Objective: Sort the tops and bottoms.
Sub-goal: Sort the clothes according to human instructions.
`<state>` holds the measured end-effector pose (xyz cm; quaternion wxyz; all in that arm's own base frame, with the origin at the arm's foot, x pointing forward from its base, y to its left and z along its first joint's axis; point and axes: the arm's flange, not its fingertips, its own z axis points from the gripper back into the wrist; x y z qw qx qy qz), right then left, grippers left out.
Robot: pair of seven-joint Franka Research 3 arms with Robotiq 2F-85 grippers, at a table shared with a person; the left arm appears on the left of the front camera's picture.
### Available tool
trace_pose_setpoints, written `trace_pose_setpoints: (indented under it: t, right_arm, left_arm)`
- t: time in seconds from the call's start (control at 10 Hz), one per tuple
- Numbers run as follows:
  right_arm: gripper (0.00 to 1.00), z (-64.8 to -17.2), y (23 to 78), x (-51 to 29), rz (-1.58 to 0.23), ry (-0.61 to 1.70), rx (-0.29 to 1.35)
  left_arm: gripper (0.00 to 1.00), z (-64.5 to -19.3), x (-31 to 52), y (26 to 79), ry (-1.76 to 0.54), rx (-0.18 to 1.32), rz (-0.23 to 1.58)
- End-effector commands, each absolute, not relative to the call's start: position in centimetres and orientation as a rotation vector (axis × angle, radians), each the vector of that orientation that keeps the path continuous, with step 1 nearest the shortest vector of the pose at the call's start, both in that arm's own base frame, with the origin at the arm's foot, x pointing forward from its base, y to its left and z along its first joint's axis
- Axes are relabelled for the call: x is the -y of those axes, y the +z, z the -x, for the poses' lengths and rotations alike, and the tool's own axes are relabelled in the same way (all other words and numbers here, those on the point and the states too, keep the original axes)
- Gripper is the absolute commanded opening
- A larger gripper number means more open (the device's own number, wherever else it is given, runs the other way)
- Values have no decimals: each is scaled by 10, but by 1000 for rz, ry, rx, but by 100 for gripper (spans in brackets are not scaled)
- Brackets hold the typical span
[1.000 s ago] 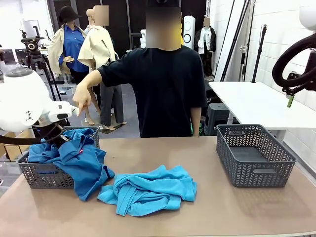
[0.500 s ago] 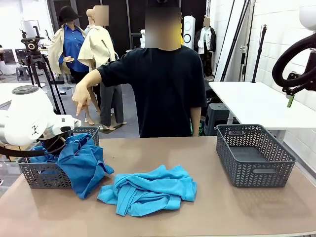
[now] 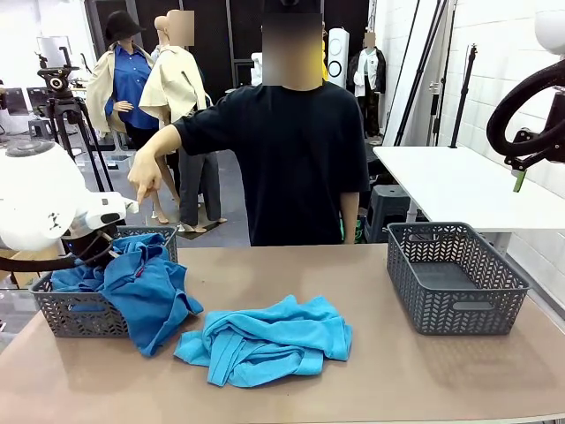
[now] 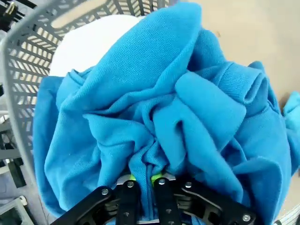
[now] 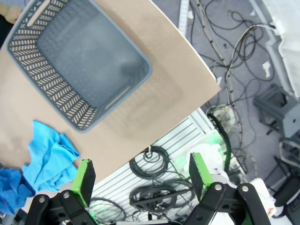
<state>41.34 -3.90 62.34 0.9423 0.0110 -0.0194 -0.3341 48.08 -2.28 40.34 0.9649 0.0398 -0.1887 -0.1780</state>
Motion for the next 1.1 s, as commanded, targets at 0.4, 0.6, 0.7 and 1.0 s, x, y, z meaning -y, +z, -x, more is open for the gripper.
trace_pose_setpoints:
  t: [0.4,0.6,0.7,1.0]
  right_arm:
    - [100,-413,625,39,-25,-674,34]
    - [100,-413,625,39,-25,-674,34]
    - [100,-413,625,39,-25,-674,34]
    - [100,-413,625,39,-25,-674,34]
  left_arm:
    - [100,-480,14,434,-391,417,-67]
    - [100,-480,12,445,-382,415,-66]
    - [100,-481,14,455,-395,432,-61]
    - [100,-490,9,492,-364,498,-98]
